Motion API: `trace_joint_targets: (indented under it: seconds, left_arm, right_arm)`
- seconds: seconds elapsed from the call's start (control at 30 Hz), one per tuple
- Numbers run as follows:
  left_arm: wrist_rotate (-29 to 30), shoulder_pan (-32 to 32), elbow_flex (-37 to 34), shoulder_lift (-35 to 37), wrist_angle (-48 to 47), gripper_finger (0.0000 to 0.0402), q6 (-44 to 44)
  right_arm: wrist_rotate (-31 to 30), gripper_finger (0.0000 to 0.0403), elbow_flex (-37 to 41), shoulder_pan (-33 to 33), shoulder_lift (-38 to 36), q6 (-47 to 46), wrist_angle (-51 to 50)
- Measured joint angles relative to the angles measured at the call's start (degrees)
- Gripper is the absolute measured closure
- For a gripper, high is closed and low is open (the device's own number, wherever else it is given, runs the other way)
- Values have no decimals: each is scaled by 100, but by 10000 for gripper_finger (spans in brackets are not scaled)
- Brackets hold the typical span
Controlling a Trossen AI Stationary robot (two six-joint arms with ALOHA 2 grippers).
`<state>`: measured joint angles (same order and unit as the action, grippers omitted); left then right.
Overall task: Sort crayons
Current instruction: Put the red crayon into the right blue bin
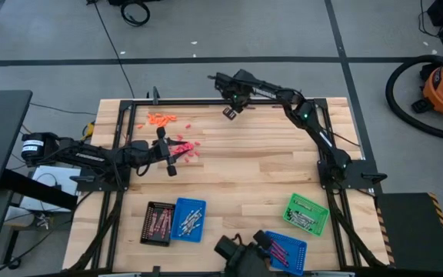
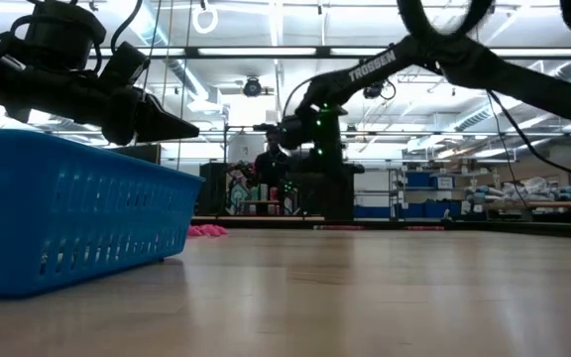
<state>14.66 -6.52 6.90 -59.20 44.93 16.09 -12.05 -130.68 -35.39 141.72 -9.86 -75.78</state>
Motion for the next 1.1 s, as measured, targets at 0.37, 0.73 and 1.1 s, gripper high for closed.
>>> trace_joint_targets:
  seconds: [0.37,0.73,1.1]
  left_arm:
    - [-540,-424,879,-130,-1749,260,-322]
    - [-752,-675,1080,-387,-1858,260,-256]
    - [-1141,-675,1078,-385,-1950,260,-349]
  right_arm:
    - [-557,316,-58,251,-331,-56,-38]
    - [-44,315,533,-170,-309,-545,314]
    - [134,279,838,-289,-309,-1314,1124]
